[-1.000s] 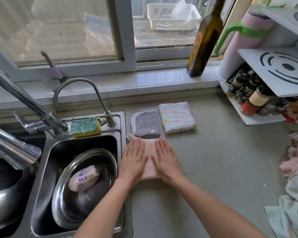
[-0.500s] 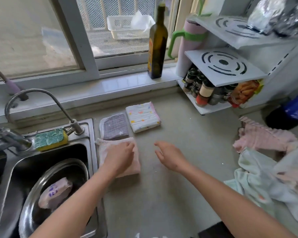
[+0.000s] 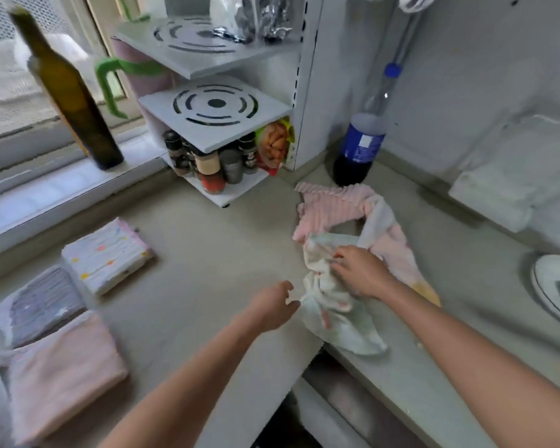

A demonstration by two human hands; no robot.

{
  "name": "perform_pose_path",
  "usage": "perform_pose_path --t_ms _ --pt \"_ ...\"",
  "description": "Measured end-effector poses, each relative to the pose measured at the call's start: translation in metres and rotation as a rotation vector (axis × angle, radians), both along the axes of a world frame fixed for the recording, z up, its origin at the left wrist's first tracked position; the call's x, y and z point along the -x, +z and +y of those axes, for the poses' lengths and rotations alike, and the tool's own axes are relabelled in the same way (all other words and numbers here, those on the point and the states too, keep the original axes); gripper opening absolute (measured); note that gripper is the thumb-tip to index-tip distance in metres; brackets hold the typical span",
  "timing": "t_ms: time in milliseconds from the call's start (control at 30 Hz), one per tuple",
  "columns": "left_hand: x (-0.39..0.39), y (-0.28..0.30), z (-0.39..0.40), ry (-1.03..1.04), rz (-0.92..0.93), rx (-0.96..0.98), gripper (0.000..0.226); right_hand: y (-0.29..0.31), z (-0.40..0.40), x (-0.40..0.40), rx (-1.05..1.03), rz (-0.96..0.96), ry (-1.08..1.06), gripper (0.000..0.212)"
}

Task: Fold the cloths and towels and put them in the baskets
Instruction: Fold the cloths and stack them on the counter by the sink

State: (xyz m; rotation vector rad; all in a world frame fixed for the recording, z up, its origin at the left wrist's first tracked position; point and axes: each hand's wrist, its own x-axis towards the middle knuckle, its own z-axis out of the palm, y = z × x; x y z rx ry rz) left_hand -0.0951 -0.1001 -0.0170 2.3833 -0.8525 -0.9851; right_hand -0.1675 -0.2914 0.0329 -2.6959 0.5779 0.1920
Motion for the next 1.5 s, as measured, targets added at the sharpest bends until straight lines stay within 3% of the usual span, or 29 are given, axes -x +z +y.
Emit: perform_pose_path --t_ms 200,367,567,733,833,967,1100,1200,1300,1400,1500 --pt "0.015 -0.003 -0.058 0.236 0.217 0.197 0.069 -0.003 -0.034 -0.015 -0.21 -0.042 -0.119 0.021" --pt "0.018 -0.02 -0.079 0.26 0.041 0.206 0.023 -0.001 -0.058 -0.039 -0.424 -0.034 -0.131 0.018" --pt "-0.033 0.002 -0.008 0.215 0.274 0.587 0.018 0.0 -0.048 -0.07 -0.671 0.026 0.057 0.028" --pt "-0.063 0.033 0.058 0.237 0.215 0.594 0.011 0.009 -0.002 -0.098 -0.931 0.168 0.218 0.038" --pt "-0.07 0.04 0.092 0.346 0.263 0.629 0.042 0.015 0.022 -0.113 -1.237 0.287 0.282 0.049" --pt "-0.07 0.05 0.127 0.587 0.331 0.726 0.029 0.03 0.057 -0.127 -1.388 0.393 0.409 0.05" --pt "-0.068 0.055 0.15 0.786 0.207 0.706 0.018 0.044 0.09 -0.135 -1.276 0.299 0.439 0.037" --pt "-0.068 0.058 0.153 0.855 -0.224 0.538 0.015 0.058 0.112 -0.141 -0.958 0.049 0.427 0.013" --pt "-0.053 0.079 0.143 0.837 -0.52 0.504 0.026 0.077 0.134 -0.15 -0.789 -0.177 0.411 0.013" --pt "-0.046 0.092 0.131 0.769 -0.445 0.377 0.039 0.098 0.15 -0.158 -0.523 -0.313 0.528 0.014" --pt "-0.054 0.103 0.125 0.828 -0.436 0.43 0.032 0.119 0.159 -0.157 -0.405 -0.357 0.568 0.019"
